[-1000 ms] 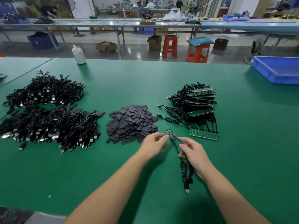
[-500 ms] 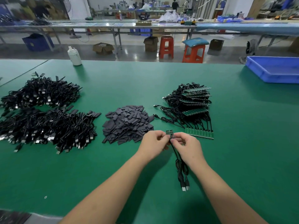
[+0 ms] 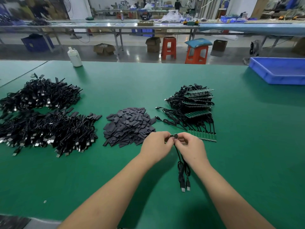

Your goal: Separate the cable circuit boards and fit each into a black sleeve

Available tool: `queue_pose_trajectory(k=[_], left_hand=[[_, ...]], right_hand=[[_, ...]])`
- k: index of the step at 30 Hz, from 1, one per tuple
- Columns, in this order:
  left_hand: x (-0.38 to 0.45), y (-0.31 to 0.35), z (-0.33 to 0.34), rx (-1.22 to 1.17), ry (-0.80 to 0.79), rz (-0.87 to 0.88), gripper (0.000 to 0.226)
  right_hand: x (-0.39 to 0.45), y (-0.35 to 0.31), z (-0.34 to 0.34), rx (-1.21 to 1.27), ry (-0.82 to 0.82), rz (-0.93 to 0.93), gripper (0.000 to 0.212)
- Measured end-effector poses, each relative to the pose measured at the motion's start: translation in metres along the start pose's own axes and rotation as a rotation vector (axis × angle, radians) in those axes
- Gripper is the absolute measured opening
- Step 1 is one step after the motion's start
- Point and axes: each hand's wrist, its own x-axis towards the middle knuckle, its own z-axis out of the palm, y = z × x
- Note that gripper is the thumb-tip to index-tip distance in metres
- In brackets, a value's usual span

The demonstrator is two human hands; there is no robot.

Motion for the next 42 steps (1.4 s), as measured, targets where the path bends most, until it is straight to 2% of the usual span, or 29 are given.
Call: queue_pose_trajectory(k=[4,10,25,35,38,42], left_hand=[[-0.001,0.002,0.001,0.090,0.022,0.022,0.040],[-0.002,0.002,0.002,0.095,0.049,0.009,0.040],[-0.009,0.006,0.011,0.065,0.114,0.041,0.038],[-0.010,0.002,0.015,0.088,0.155,0.055,0.040],[-0.010,-0.003,0.014,0.041,0.185,0.004,0.040],[-0.009,-0.024,0.005,-0.168,0.151,-0.153,0.033]], right_hand=[[-0.001,-0.003,0.001,0.038,-0.008,-0.007,0.023],[-0.001,0.000,-0.001,0.039,-0.008,0.021,0.019],[-0.011,0.009,0.012,0.007,0.151,-0.015,0.019],[-0.012,0.015,0.020,0.015,0.139,-0.027,0.014],[-0.003,0.016,0.011,0.103,0.154,0.018,0.021],[0.024,0.029,-0.018,0.297,0.216,0.194,0.031]])
